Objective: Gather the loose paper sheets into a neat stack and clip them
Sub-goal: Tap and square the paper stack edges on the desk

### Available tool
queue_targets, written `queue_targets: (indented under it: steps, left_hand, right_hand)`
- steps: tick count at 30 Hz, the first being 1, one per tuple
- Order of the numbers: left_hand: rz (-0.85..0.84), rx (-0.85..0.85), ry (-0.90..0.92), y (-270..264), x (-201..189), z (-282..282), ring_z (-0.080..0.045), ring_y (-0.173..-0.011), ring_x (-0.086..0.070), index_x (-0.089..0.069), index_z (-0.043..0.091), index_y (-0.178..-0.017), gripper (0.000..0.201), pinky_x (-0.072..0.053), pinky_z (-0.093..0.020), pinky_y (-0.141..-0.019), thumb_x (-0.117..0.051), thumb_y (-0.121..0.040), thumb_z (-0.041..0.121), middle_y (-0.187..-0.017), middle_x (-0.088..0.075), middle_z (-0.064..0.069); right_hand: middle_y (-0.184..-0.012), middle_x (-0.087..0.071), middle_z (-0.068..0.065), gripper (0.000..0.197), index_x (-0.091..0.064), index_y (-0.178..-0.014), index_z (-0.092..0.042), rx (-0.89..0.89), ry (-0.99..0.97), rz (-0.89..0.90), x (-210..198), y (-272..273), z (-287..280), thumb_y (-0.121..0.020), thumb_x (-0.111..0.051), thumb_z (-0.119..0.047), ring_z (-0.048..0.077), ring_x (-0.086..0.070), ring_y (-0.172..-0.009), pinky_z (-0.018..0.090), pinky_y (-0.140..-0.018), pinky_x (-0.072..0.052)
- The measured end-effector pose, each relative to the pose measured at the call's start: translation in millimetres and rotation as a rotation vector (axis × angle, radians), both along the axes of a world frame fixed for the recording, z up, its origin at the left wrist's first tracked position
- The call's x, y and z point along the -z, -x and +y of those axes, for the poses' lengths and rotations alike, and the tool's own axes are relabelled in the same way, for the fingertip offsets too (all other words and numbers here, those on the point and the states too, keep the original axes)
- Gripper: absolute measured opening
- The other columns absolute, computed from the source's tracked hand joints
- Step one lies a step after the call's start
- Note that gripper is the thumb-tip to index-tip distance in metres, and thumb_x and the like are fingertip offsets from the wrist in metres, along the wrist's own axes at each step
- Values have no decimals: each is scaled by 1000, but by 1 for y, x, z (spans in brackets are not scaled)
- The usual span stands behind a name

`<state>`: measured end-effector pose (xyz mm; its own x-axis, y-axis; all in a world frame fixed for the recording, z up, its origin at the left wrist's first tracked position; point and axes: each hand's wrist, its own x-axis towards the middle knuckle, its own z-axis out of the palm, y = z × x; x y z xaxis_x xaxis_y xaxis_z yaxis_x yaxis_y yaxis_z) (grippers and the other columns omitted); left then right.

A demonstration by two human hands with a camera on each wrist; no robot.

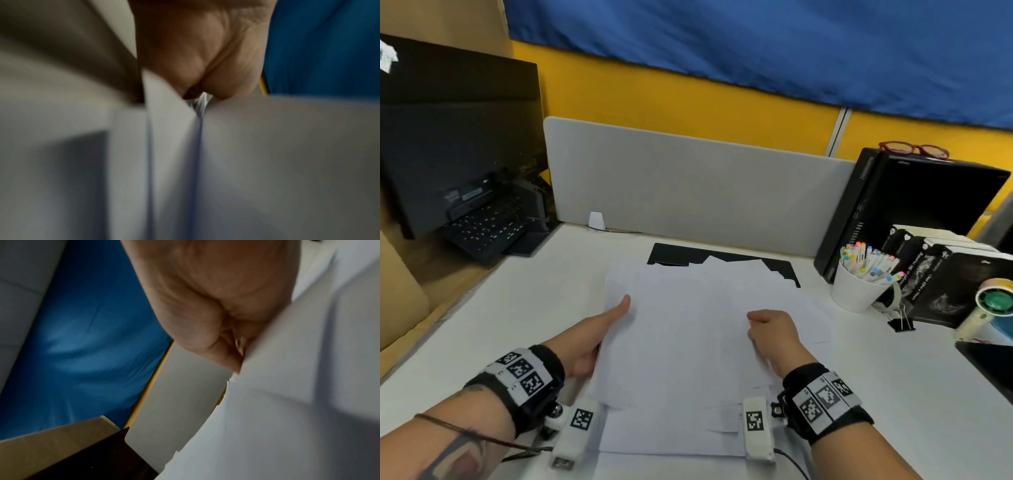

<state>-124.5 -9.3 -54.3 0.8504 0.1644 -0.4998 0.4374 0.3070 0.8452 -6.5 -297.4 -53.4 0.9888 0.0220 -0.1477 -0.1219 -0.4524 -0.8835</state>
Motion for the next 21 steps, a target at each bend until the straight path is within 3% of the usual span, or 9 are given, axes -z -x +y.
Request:
queue_targets:
  steps: [3,7,10,13,14,17,18,21]
  left_hand:
    - [24,-57,62,-2,2,7,-40,-105,-72,-71,6,-124,61,-54,-49,-93,-56,-97,58,-119,-74,-24]
    - [93,-95,-55,-5,6,6,-40,-107,-72,-67,5,-131,61,-57,-47,-89,-61,-97,55,-116,-76,-21]
    - [117,-115,-89,-6,6,2,-35,-121,-63,-59,7,-141,69,-51,-44,-100,-62,-95,58,-137,-66,-14]
    - [69,-108,-96,-7,8,-1,-27,-142,-47,-51,5,-148,62,-38,-36,-112,-62,-100,42,-151,-52,-4]
    - [54,-106,-116,-7,9,-2,-25,-136,-53,-53,4,-146,58,-41,-34,-109,-64,-100,37,-149,-56,-6]
    - [44,-80,-70,-5,10,0,-31,-101,-74,-64,2,-132,42,-60,-37,-77,-68,-99,27,-119,-76,-16]
    - [40,-59,-61,-4,8,-1,-34,-99,-76,-67,2,-128,39,-62,-39,-75,-70,-97,26,-115,-77,-18]
    - [17,20,-118,-3,8,-2,-39,-103,-76,-71,2,-123,43,-61,-51,-88,-82,-85,19,-112,-78,-20]
  right_hand:
    - [-131,-63,15,34,-67,-123,-1,33,29,-7,2,0,-2,-93,-55,7,30,-59,-120,30,-101,-46]
    - [-114,-69,12,32,-71,-116,-5,-60,119,52,-1,2,-4,-84,-71,-1,30,-66,-105,30,-86,-54]
    - [-102,-67,6,25,-71,-105,-9,-18,147,21,-3,-2,-9,-81,-76,-5,25,-64,-98,28,-81,-51]
    - [-92,-61,2,10,-67,-89,-9,44,167,-43,-4,-8,-19,-86,-65,0,23,-57,-90,24,-77,-42]
    - [-88,-60,3,8,-66,-85,-4,64,145,-57,-4,-10,-22,-86,-62,2,24,-57,-87,23,-75,-42]
    - [-95,-64,9,12,-67,-90,-7,157,37,-97,-7,-14,-32,-88,-59,2,29,-60,-88,26,-76,-45]
    - [-98,-64,11,12,-66,-92,-9,183,2,-104,-8,-15,-34,-89,-58,1,29,-59,-87,26,-74,-45]
    - [-91,-61,15,11,-61,-87,-7,71,-90,-12,-14,-6,-32,-90,-59,3,26,-58,-74,33,-61,-54]
